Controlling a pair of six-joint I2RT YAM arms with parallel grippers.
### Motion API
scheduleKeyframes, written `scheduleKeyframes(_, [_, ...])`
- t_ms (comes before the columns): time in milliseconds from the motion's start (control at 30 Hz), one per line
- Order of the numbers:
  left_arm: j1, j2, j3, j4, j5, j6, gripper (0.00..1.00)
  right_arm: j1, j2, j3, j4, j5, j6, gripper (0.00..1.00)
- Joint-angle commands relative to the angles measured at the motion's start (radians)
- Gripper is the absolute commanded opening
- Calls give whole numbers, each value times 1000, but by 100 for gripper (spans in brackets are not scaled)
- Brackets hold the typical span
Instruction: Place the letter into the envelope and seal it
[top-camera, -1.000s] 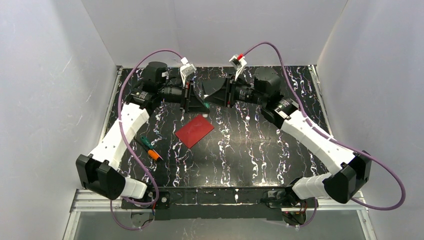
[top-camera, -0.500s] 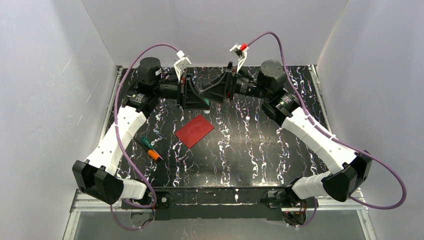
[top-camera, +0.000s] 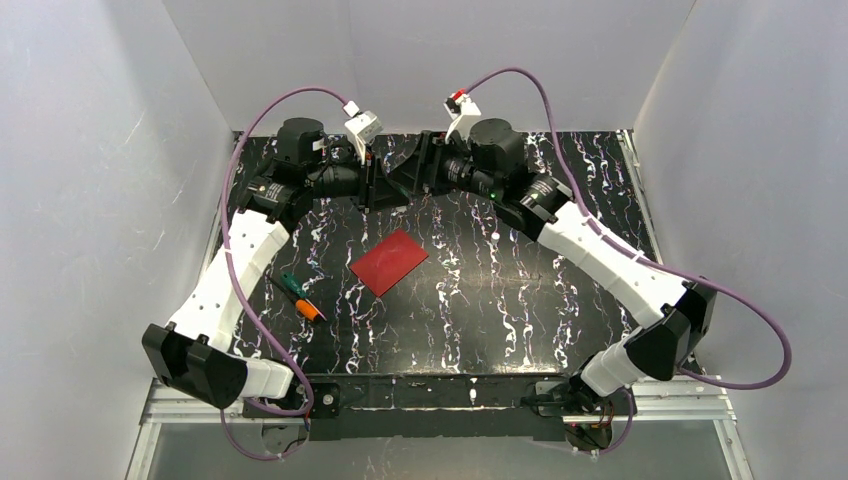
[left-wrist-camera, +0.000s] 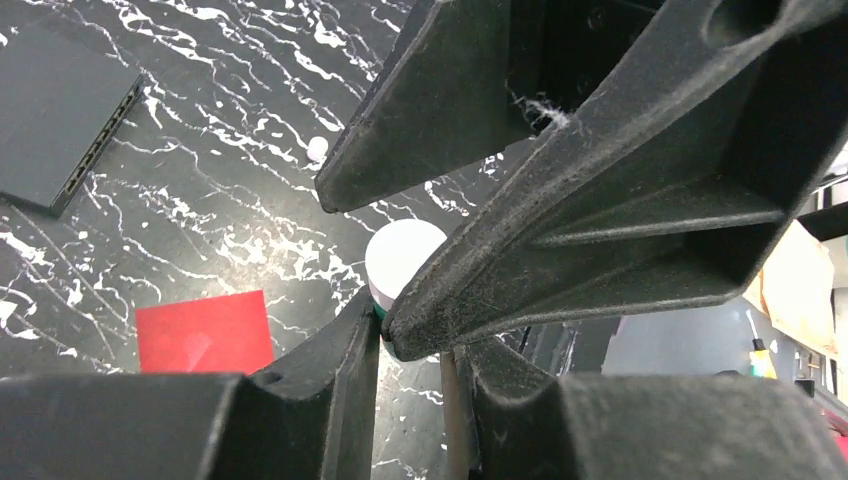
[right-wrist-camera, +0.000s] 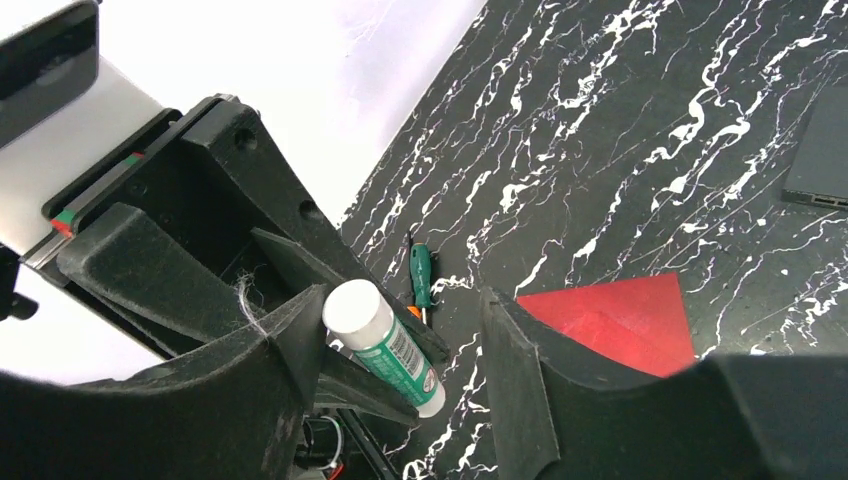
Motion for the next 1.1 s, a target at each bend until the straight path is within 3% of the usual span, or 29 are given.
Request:
scheduleKeyframes(0, [1,1,58,-77,-13,108,0,24,9,35,55,66,5,64])
scheduleKeyframes(133, [1,12,71,-99,20,131,0,32,35,57,47,75,3,53])
scheduleKeyframes(433, [2,25,103,-161,20,164,0,35,33,74,27,52,-40,1])
scheduleKeyframes(567, [40,34,124,-201,185,155,0,6,-14,23,109,-106,-122,1])
scheduleKeyframes(700, [86,15,110,-150,390,92,0,-49,-92,-65,323,-365,-115,1])
scheduleKeyframes(800, [110,-4,60,34,537,-67,0,-62,-117,-86,435,-525,-79,1])
scheduleKeyframes(933, [118,-27,-24,448,681,-433,0,-63,-103,-83,578,-703,23,1])
scheduleKeyframes(1067, [118,-34,-9,482,719,-453,0,-63,-82,-61,656,-823,84,1])
